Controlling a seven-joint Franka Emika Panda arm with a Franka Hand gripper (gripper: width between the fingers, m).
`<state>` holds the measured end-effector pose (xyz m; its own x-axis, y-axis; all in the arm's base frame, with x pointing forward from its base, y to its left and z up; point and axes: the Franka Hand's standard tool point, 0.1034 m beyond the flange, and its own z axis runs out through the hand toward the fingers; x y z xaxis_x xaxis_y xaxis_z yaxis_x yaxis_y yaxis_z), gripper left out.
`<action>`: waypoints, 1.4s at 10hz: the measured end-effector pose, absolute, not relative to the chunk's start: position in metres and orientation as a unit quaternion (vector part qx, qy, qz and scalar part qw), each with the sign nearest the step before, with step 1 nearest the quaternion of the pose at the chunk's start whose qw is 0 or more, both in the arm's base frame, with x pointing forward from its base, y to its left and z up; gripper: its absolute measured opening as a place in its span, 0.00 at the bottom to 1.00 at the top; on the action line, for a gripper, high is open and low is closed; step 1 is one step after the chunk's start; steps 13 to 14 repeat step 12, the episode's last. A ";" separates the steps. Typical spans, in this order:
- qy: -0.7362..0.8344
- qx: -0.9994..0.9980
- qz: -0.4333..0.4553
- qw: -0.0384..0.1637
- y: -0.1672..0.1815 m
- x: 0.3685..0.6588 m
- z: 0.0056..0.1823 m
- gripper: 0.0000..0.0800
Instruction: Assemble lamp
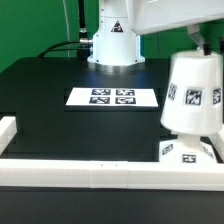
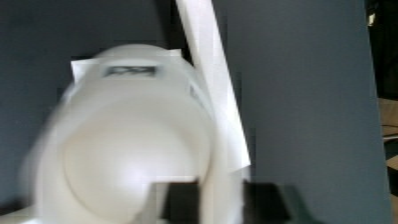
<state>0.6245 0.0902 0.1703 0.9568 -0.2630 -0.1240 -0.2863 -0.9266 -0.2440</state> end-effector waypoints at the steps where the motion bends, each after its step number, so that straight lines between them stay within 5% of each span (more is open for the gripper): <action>1: 0.138 -0.980 0.052 0.131 0.089 0.621 0.171 0.37; 2: 0.136 -0.980 0.065 0.131 0.089 0.616 0.171 0.59; 3: 0.132 -0.979 0.081 0.131 0.090 0.612 0.174 0.59; 4: 0.130 -0.978 0.097 0.133 0.093 0.610 0.182 0.77; 5: 0.127 -0.977 0.107 0.135 0.095 0.611 0.191 0.84; 14: 0.126 -0.976 0.113 0.138 0.097 0.613 0.198 0.87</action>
Offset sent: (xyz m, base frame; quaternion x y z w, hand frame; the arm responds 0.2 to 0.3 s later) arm -0.0087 -0.0010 0.0262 -0.0285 -0.0791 -0.0267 0.9961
